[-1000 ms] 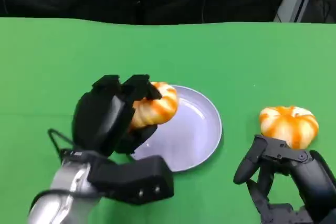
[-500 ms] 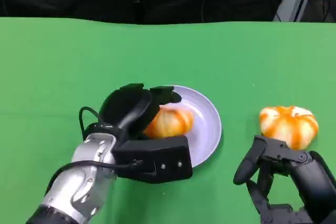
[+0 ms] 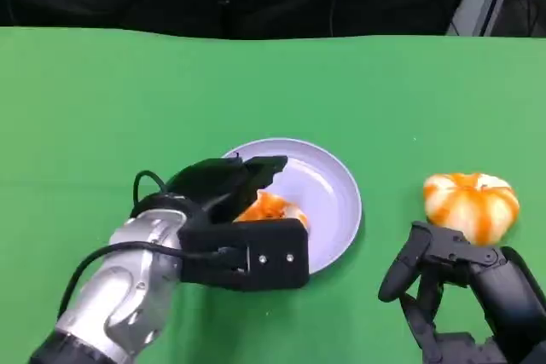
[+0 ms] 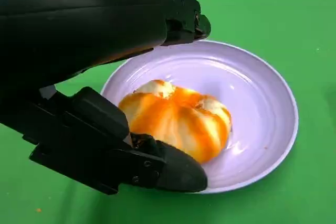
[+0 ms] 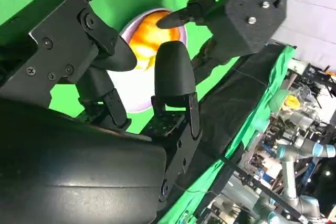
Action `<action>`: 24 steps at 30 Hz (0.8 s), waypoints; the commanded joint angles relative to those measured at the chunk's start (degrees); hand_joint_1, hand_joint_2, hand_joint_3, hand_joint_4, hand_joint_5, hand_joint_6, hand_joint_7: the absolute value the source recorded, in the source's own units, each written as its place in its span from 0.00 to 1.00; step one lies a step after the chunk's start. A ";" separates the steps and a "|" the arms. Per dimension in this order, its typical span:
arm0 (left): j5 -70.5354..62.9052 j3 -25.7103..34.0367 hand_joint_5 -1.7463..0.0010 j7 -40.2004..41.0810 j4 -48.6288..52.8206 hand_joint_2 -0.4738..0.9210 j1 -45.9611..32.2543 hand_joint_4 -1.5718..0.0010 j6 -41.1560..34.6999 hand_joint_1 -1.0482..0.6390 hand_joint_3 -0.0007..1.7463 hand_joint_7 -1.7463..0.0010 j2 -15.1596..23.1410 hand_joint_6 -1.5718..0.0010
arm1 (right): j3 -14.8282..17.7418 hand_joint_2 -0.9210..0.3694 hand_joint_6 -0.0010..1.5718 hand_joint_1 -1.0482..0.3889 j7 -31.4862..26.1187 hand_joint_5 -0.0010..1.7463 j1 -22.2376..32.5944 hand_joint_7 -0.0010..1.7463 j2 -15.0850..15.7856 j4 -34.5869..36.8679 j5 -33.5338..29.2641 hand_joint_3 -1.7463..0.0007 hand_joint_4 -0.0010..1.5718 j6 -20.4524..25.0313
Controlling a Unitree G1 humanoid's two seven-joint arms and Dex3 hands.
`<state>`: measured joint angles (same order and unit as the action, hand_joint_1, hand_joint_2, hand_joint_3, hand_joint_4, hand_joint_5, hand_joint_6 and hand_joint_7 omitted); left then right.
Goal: Grasp the bread from the table and place it into the plate.
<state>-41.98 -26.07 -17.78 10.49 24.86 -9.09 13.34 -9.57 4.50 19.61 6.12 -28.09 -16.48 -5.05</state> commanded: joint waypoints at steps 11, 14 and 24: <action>15.65 14.49 0.85 7.12 -16.97 1.00 -14.55 0.73 8.00 0.29 0.12 0.93 2.18 0.78 | 0.17 0.45 0.48 0.78 -0.48 0.97 0.18 0.78 0.39 -0.51 -0.45 0.24 0.52 0.03; 19.50 17.60 0.79 8.29 -20.37 1.00 -18.54 0.61 10.41 0.40 0.13 0.90 2.16 0.68 | 0.06 0.45 0.48 0.78 -0.57 0.97 0.21 0.78 0.13 -0.51 -0.16 0.24 0.52 0.05; 31.97 26.45 0.41 12.75 -25.23 0.71 -31.82 0.43 23.45 0.63 0.62 0.89 -1.19 0.30 | -0.20 0.47 0.48 0.77 -0.76 0.96 0.21 0.78 0.08 -1.22 -1.05 0.22 0.52 0.72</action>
<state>-13.22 -1.72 -7.03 -13.95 -3.90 10.76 13.48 -9.99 4.03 19.73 6.00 -28.41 -17.53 -4.87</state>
